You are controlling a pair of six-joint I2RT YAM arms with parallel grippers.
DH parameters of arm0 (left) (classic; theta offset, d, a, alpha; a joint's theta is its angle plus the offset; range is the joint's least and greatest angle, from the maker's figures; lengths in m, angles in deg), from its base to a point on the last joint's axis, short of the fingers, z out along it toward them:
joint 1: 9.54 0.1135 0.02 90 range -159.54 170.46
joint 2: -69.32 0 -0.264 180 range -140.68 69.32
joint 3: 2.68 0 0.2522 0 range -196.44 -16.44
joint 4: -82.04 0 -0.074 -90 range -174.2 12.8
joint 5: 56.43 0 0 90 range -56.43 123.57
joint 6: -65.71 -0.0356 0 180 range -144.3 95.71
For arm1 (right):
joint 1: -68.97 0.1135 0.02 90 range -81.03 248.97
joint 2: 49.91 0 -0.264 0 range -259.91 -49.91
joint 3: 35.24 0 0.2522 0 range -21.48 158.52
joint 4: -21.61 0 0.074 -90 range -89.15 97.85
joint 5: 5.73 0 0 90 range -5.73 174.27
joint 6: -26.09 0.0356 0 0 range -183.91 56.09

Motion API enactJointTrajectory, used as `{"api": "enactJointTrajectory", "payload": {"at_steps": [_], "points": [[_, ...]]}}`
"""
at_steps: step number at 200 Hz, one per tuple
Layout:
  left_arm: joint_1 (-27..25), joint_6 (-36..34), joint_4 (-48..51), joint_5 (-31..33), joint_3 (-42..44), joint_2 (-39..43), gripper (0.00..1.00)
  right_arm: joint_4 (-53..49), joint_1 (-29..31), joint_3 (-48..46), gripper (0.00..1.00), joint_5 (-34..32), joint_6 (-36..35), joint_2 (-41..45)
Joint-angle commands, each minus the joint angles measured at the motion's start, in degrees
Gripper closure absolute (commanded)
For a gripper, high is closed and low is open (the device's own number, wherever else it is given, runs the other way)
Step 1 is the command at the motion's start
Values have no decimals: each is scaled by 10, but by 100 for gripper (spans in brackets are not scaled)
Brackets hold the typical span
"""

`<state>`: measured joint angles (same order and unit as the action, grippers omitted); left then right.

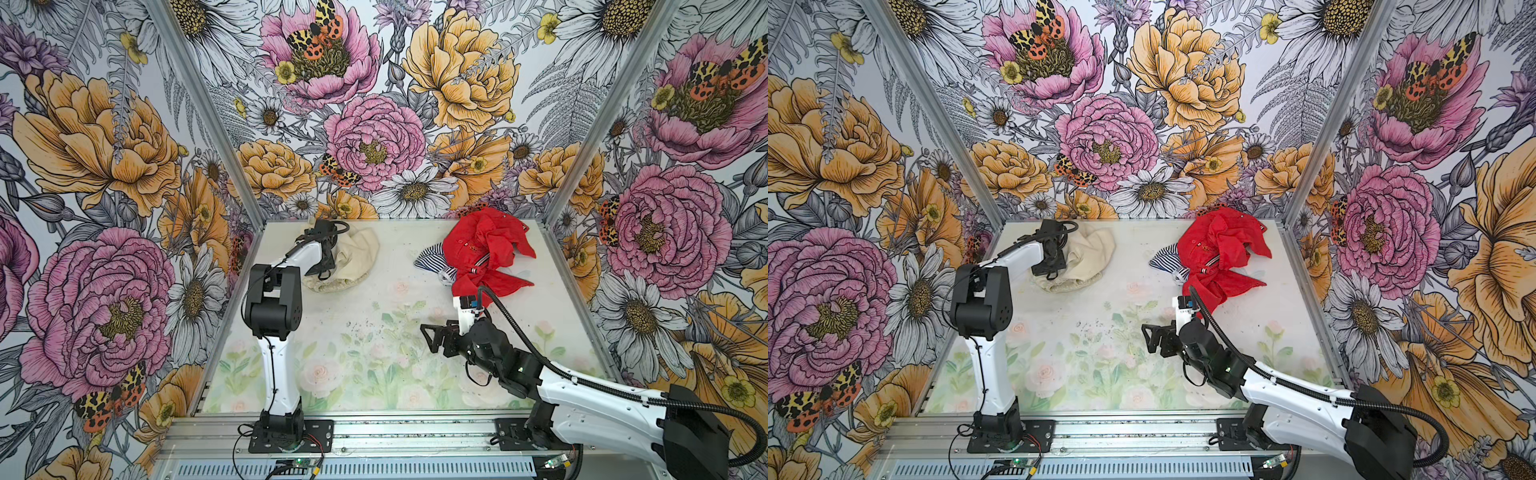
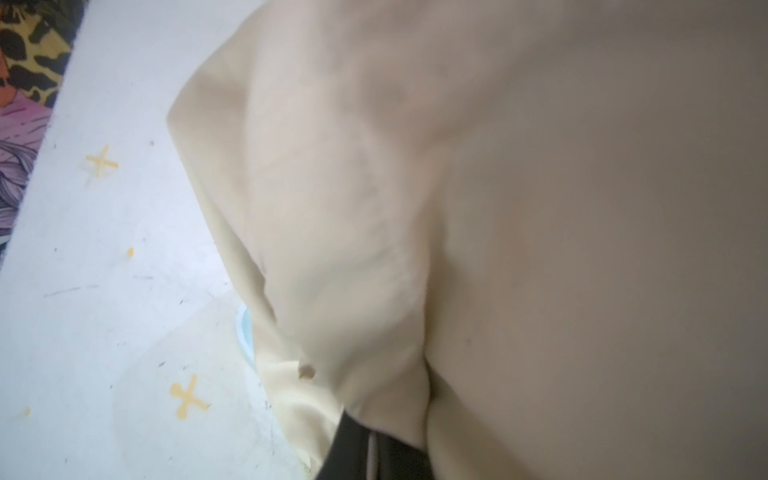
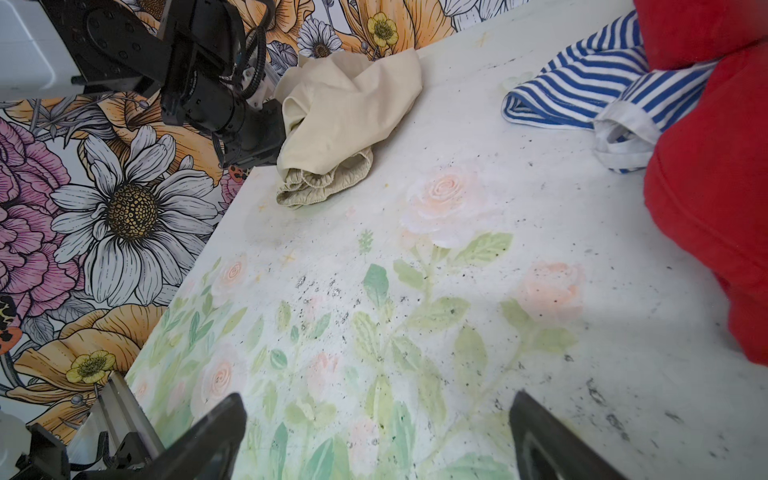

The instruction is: Pick out a specific cloth from the pile

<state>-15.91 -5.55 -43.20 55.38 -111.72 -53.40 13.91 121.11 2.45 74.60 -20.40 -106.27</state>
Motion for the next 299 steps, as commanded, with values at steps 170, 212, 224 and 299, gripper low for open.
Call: {"api": "enactJointTrajectory", "payload": {"at_steps": [170,212,224,299], "points": [[-28,-37,69,-122,-130,-48,1,-57,4,12,1,-33,13,57],[-39,-67,144,-34,-193,-139,1,-56,3,18,1,-32,7,44],[-29,-67,145,-52,-196,-151,1,-55,3,21,1,-29,7,37],[49,-68,142,-57,-198,-172,1,-52,2,28,1,-29,-4,23]]}}
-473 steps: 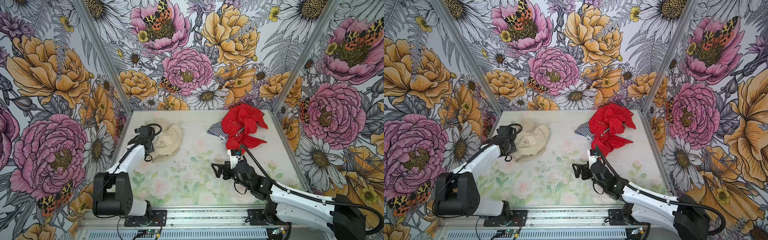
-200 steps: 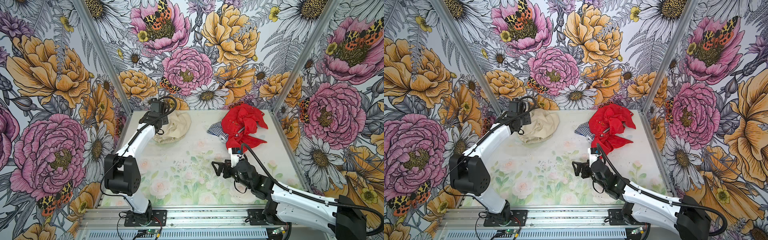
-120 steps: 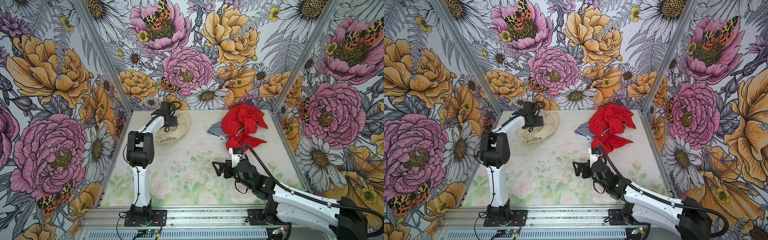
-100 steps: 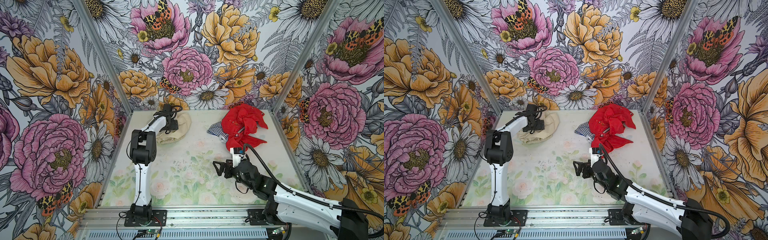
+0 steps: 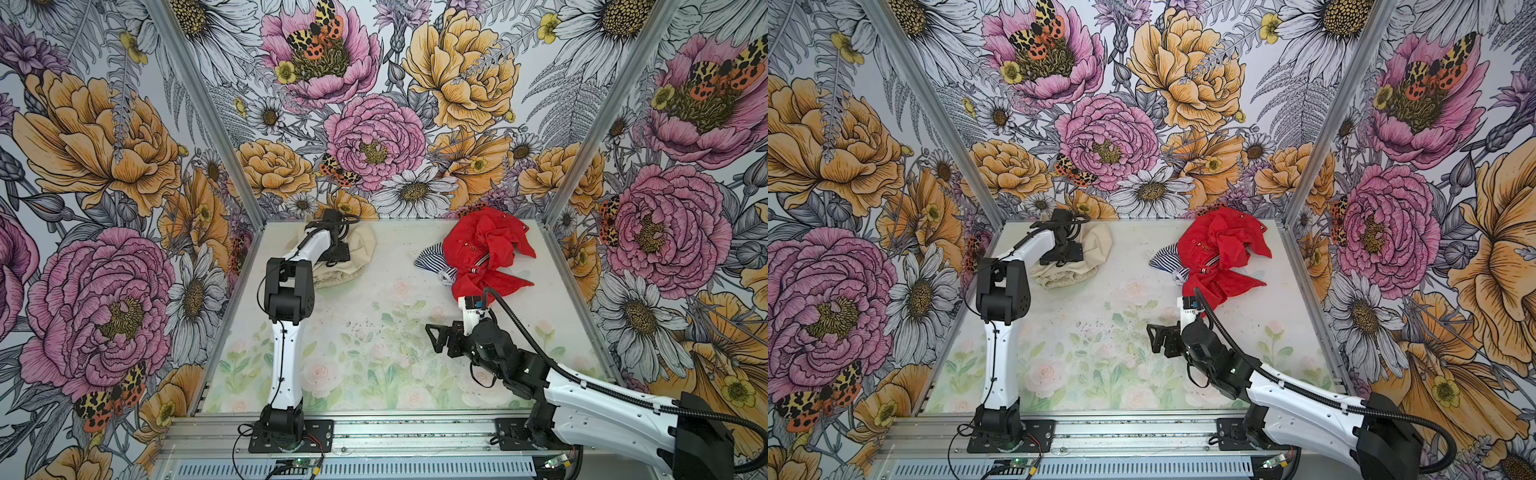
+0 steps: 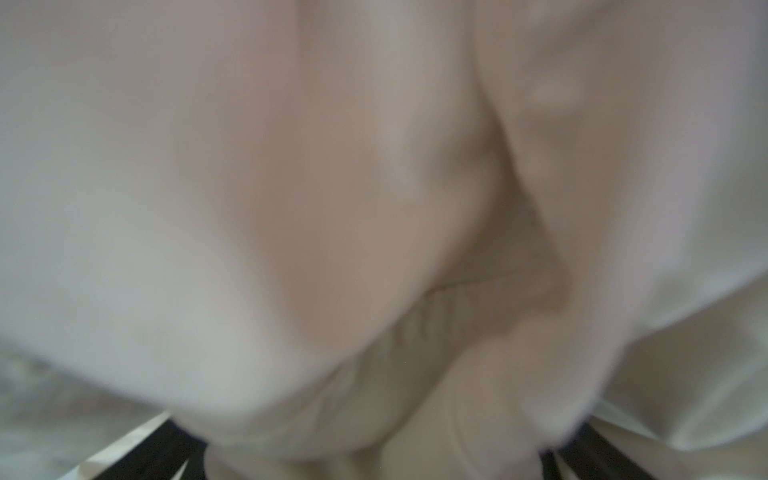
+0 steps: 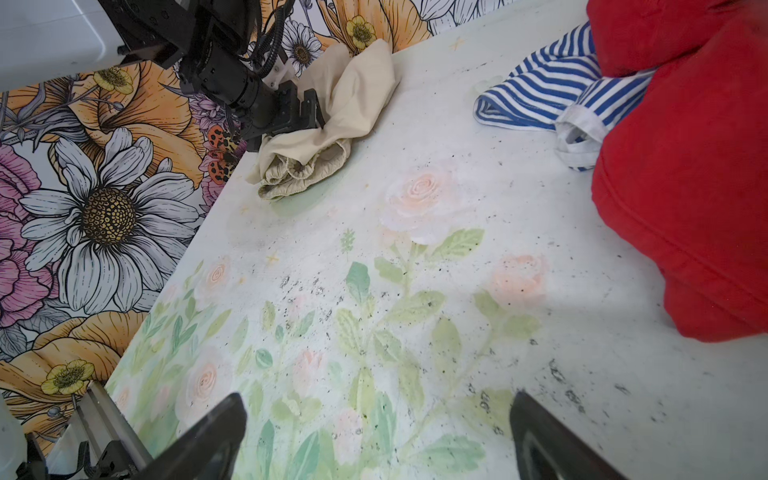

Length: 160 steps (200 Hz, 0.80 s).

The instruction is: Pick out a specific cloth from the pile

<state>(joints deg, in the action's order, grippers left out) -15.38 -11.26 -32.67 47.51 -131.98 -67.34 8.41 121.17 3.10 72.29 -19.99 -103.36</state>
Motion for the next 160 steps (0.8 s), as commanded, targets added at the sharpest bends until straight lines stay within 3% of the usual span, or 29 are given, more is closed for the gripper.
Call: {"api": "enactJointTrajectory", "payload": {"at_steps": [1,38,84,127,160], "points": [[44,-13,37,20,4,-33,1,3,1,21,1,-6,-8,-6],[46,-35,27,-10,-8,-7,1,2,1,27,1,-6,-9,-14],[25,-19,5,-7,40,126,1,-18,0,42,1,-20,-24,15],[29,11,-76,-15,177,310,1,-27,1,33,1,-24,-21,61],[28,10,-173,-75,327,494,1,-58,0,30,1,-36,-26,105]]}}
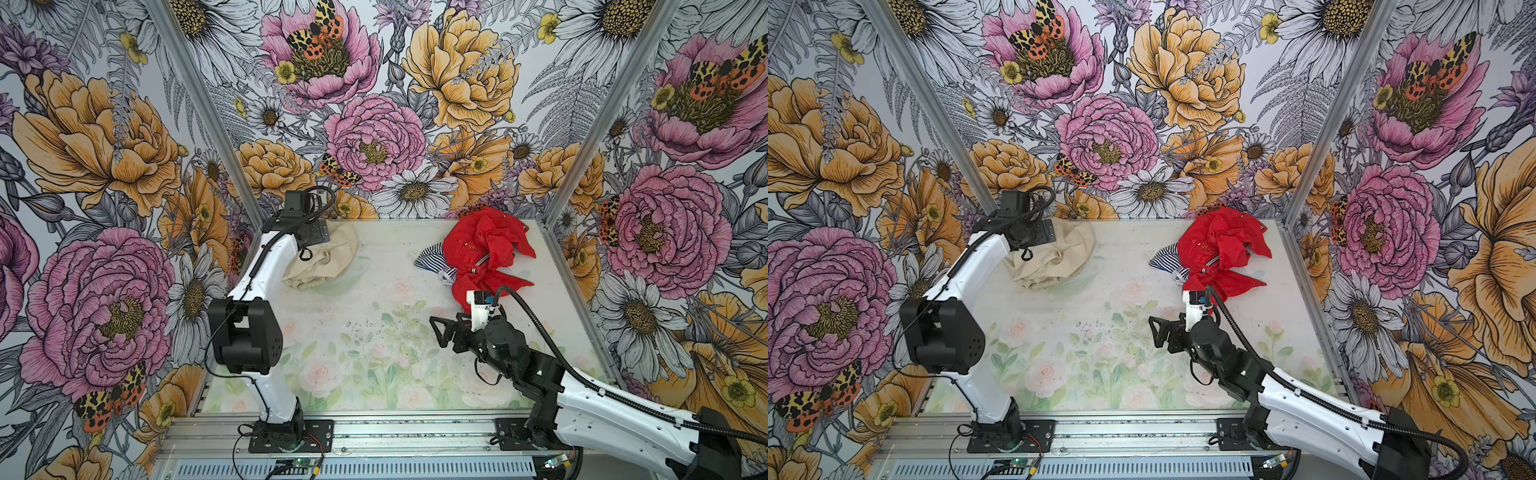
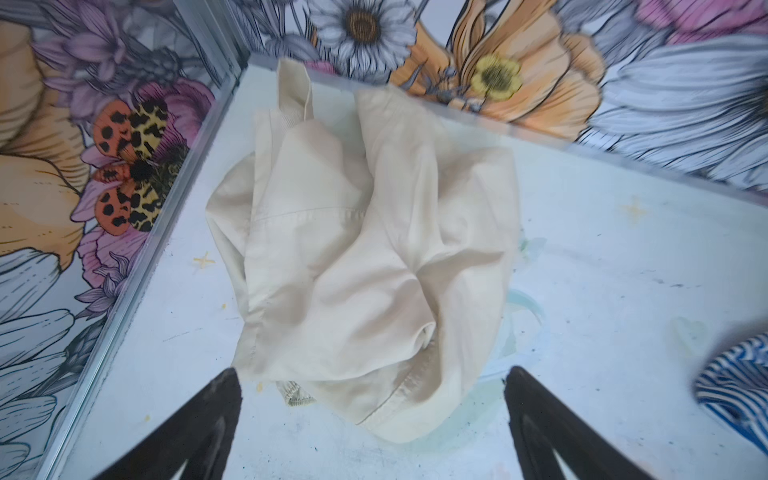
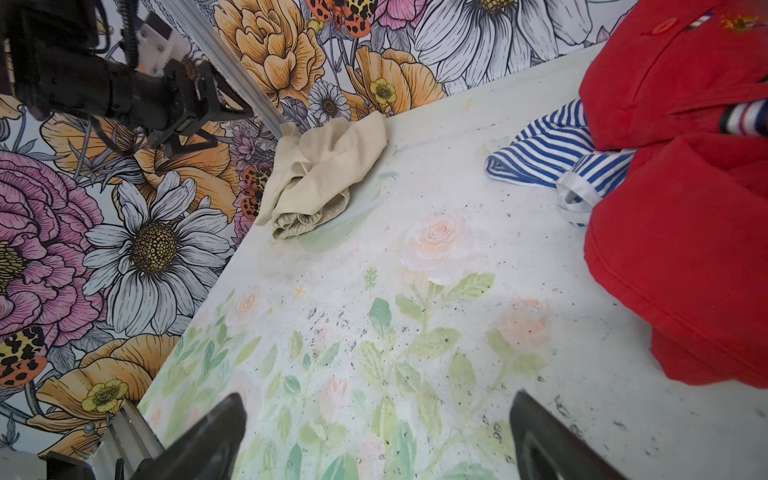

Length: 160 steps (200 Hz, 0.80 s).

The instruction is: Pick out a specific cloth from the pile

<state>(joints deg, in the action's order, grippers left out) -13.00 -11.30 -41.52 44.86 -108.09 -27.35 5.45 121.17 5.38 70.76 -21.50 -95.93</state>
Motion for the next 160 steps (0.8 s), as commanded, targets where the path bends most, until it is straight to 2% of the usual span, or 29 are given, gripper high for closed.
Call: {"api": "enactJointTrajectory", "payload": {"at_steps": [1,14,28,44,62,81,97,112,126,145,160], "points": [[4,10,-88,-50,93,100,1,-29,-1,8,1,-22,-12,31],[1,11,-126,-48,166,171,1,-51,-2,7,1,-46,-27,55],[-12,6,-182,0,269,256,1,-69,-5,3,1,-70,-52,82],[-39,-3,-269,116,416,352,1,-84,-12,-4,1,-104,-80,116],[-88,-29,-434,244,593,449,1,-98,-28,-10,1,-135,-113,156],[-130,-95,-606,347,725,477,1,-139,-56,-2,1,-176,-147,193],[-134,-85,-624,405,752,458,1,-172,-88,2,0,-231,-180,220],[-134,-88,-644,400,766,433,1,-180,-120,-5,1,-291,-219,238],[-134,-90,-692,372,782,412,1,-181,-158,-8,1,-309,-255,242],[-123,-98,-752,339,790,377,1,-183,-221,-6,0,-295,-274,228],[-110,-109,-778,283,791,361,1,-180,-271,-5,1,-248,-275,204]]}}
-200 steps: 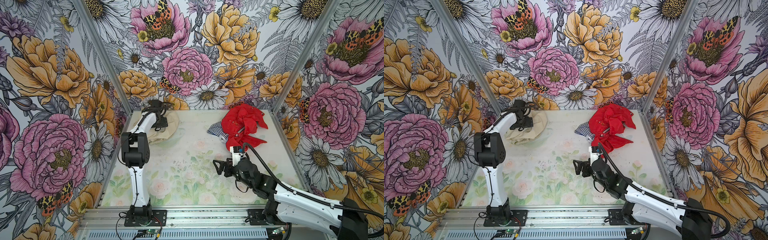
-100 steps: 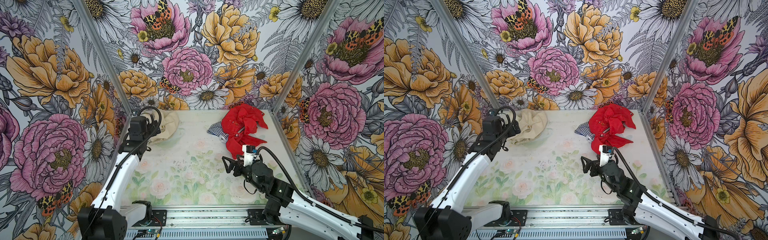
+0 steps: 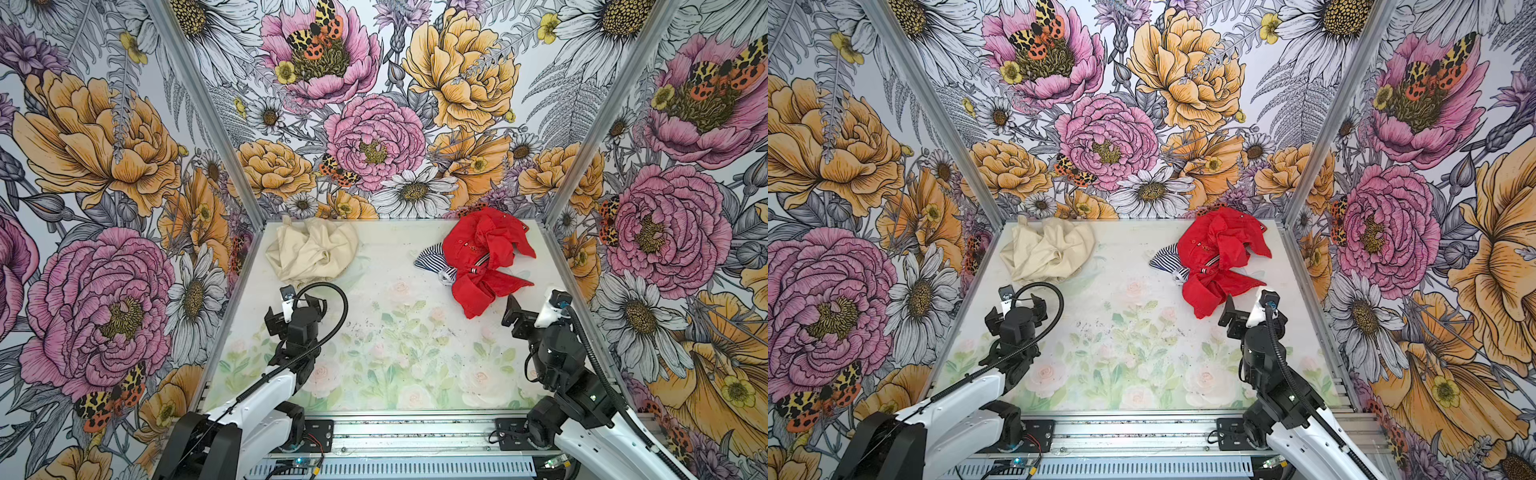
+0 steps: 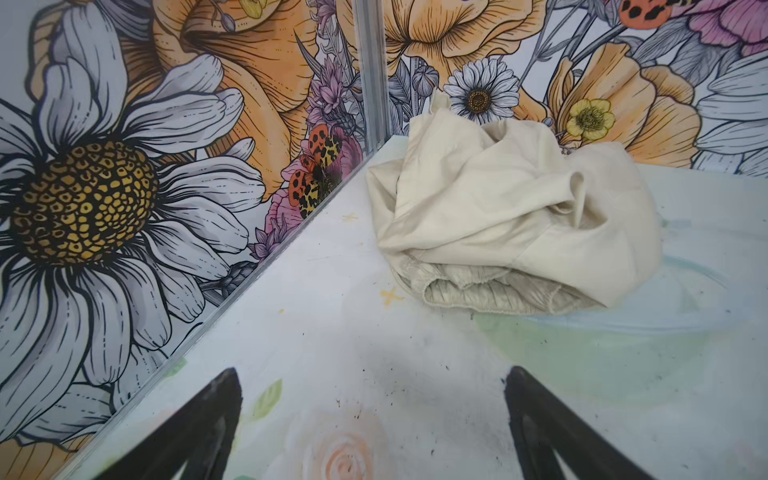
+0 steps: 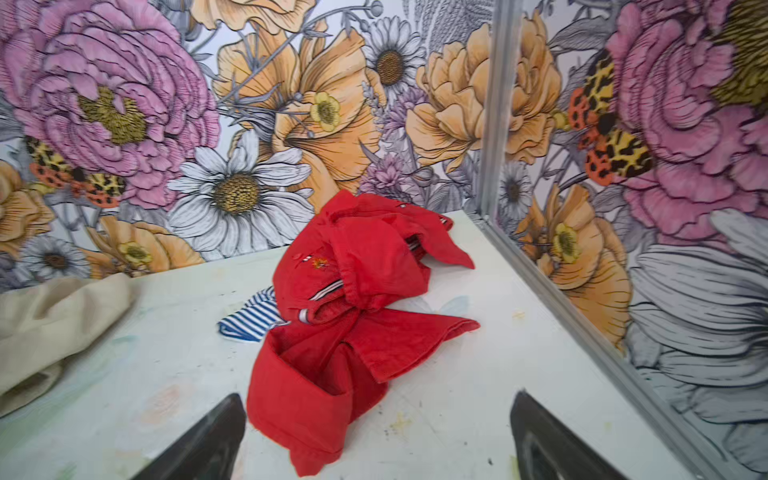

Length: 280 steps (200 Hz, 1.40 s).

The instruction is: Pick out a specific cloth from the pile

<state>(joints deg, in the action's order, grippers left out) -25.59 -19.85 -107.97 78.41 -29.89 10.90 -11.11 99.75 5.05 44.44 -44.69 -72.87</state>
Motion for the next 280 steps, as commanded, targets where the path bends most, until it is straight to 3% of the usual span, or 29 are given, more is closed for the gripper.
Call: {"api": "enactJointTrajectory", "payload": {"at_steps": [1,15,43,64,80,97,120,144,160,201,238,280], "points": [[17,-23,-115,-55,9,-23,1,-15,-61,-1,1,18,-43,-28],[36,-16,-135,-109,6,-42,1,-9,-104,-4,0,63,-43,-58],[77,31,-165,-147,-2,-80,1,26,-185,-16,0,161,-28,-101],[95,25,-251,-177,3,-126,1,85,-213,-48,0,152,-25,-108],[90,5,-181,-179,-43,-142,1,116,-245,-67,0,148,-17,-124],[80,-43,-225,-170,-51,-179,1,158,-279,-88,0,146,-7,-153],[76,-86,-262,-193,-55,-206,1,303,-311,-152,1,175,4,-188],[101,-81,-494,-239,9,-306,1,423,-322,-186,0,203,-7,-225],[102,-90,-570,-262,28,-347,1,486,-323,-189,1,206,-36,-265],[88,-100,-518,-244,10,-333,1,573,-322,-151,0,248,-84,-387],[88,-99,-516,-241,9,-334,1,828,-318,-206,0,258,-120,-486],[90,-95,-496,-237,2,-329,1,989,-274,-189,0,275,-179,-670]]}}
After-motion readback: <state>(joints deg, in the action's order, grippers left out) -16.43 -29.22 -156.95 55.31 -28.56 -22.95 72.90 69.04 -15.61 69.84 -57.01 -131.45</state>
